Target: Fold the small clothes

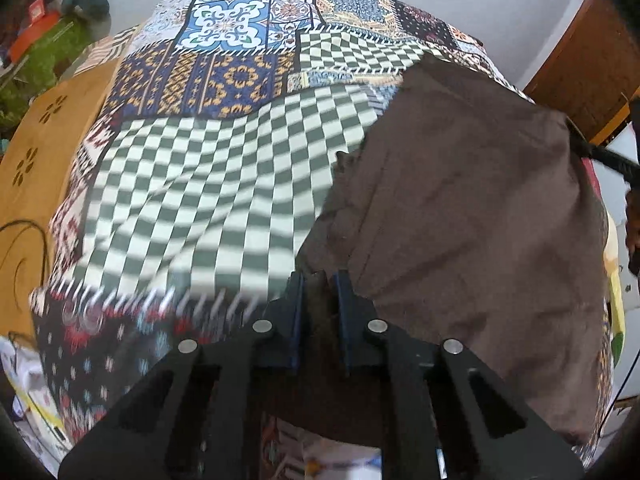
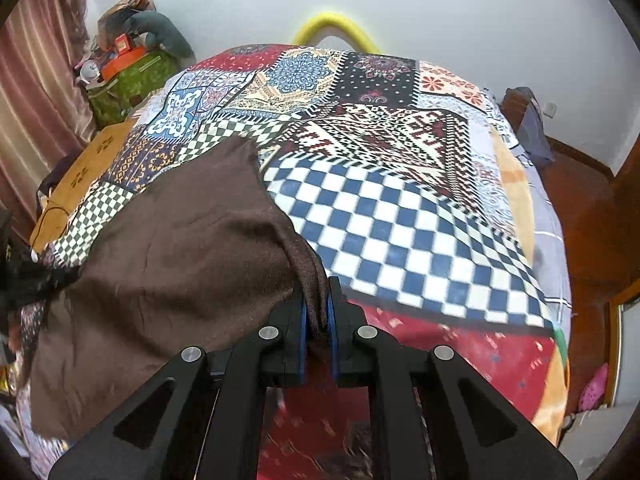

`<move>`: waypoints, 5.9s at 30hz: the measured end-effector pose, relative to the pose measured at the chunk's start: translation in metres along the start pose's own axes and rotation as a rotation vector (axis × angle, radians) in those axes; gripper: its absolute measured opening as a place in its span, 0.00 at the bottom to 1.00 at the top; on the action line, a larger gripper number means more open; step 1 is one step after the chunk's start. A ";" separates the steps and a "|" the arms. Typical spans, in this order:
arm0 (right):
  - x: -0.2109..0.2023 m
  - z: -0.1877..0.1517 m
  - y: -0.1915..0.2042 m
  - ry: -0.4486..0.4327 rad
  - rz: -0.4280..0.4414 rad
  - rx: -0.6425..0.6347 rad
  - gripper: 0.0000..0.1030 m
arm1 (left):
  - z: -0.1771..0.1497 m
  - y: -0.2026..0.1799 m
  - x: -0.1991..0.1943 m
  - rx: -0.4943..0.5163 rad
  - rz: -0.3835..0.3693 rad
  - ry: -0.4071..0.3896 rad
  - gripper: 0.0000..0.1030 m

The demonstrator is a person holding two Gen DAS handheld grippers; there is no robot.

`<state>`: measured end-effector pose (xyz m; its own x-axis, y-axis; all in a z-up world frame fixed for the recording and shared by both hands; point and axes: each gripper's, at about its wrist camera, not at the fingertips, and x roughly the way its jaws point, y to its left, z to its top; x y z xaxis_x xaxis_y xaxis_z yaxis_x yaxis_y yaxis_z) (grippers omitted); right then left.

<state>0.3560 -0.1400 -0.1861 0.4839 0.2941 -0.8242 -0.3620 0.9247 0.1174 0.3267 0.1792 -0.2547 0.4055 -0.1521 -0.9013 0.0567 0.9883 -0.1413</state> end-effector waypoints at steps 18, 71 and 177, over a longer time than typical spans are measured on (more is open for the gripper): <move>-0.057 -0.054 0.085 0.062 0.152 -0.058 0.41 | -0.082 -0.030 -0.041 -0.047 -0.022 0.069 0.11; -0.018 -0.084 0.088 0.114 0.189 -0.039 0.14 | -0.020 -0.033 -0.010 -0.177 -0.099 0.025 0.38; -0.069 0.032 0.109 -0.110 0.077 -0.208 0.42 | 0.050 -0.038 -0.079 -0.142 0.065 -0.179 0.53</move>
<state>0.3088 -0.0519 -0.0984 0.5285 0.3971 -0.7503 -0.5518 0.8323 0.0519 0.3383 0.1543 -0.1578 0.5599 -0.0724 -0.8254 -0.0983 0.9833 -0.1530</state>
